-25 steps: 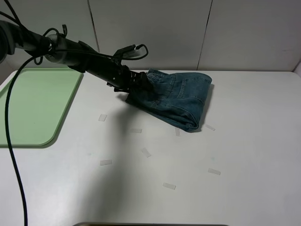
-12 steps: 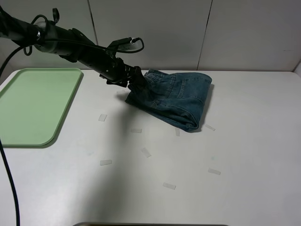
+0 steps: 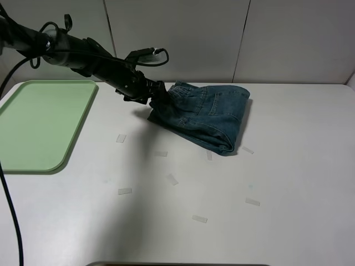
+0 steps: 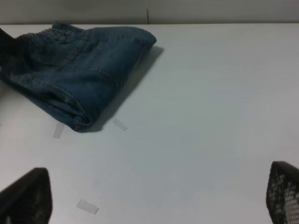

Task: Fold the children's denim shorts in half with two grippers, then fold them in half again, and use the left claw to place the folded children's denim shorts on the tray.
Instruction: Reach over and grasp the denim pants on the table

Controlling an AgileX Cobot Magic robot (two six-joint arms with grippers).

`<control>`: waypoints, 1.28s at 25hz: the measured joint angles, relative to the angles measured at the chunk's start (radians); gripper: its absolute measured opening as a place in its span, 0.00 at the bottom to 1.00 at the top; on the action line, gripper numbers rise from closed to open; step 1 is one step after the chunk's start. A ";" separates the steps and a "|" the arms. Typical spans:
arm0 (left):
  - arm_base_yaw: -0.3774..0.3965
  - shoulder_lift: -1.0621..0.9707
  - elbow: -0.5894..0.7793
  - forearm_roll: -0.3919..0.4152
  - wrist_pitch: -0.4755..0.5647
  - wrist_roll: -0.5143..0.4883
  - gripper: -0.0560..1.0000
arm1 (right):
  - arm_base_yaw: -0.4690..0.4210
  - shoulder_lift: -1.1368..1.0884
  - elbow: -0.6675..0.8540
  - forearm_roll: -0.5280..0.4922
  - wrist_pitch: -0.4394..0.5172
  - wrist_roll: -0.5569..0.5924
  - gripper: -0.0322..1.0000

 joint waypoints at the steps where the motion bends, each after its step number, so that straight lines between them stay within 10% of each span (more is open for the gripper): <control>1: 0.000 0.008 0.000 0.000 -0.011 0.000 0.82 | 0.000 0.000 0.000 0.000 0.000 0.000 0.70; 32: -0.089 0.075 -0.010 -0.161 -0.107 0.007 0.78 | 0.000 0.000 0.000 0.000 0.000 0.000 0.70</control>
